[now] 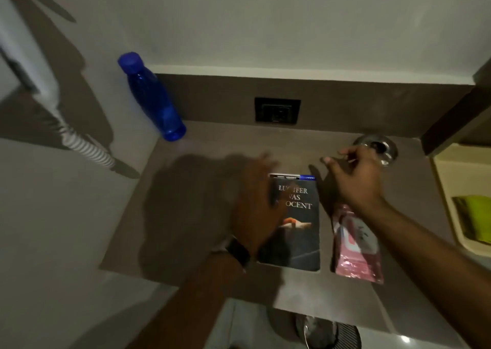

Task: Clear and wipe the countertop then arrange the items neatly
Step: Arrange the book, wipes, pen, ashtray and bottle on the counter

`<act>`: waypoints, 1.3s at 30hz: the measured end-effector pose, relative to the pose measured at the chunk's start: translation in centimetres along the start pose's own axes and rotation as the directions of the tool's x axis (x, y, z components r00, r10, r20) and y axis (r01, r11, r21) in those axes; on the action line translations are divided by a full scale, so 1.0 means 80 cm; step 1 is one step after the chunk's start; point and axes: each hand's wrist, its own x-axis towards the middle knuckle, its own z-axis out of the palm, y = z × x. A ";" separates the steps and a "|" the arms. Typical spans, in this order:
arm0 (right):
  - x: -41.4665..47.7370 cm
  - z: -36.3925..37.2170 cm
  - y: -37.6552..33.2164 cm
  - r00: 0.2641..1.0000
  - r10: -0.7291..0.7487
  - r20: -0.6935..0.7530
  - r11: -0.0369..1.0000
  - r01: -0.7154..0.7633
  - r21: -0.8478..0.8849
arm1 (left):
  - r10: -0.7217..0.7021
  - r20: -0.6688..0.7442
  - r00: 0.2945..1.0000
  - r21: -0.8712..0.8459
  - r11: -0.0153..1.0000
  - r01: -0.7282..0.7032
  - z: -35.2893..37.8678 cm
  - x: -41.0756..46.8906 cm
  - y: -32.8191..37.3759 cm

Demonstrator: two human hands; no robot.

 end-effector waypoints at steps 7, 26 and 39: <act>0.015 0.089 -0.167 0.961 -0.216 0.172 0.963 0.181 0.200 | -0.254 -0.552 0.794 0.050 0.940 0.336 -0.178 0.157 -0.095; 0.000 0.116 -0.239 0.897 -0.237 0.374 0.962 0.163 0.218 | -0.336 -0.310 0.889 -0.130 0.942 0.310 -0.166 0.180 -0.160; 0.068 0.065 -0.192 0.934 -0.267 0.239 0.962 0.272 0.012 | -0.118 0.265 0.957 -0.397 0.891 0.220 -0.038 0.180 -0.050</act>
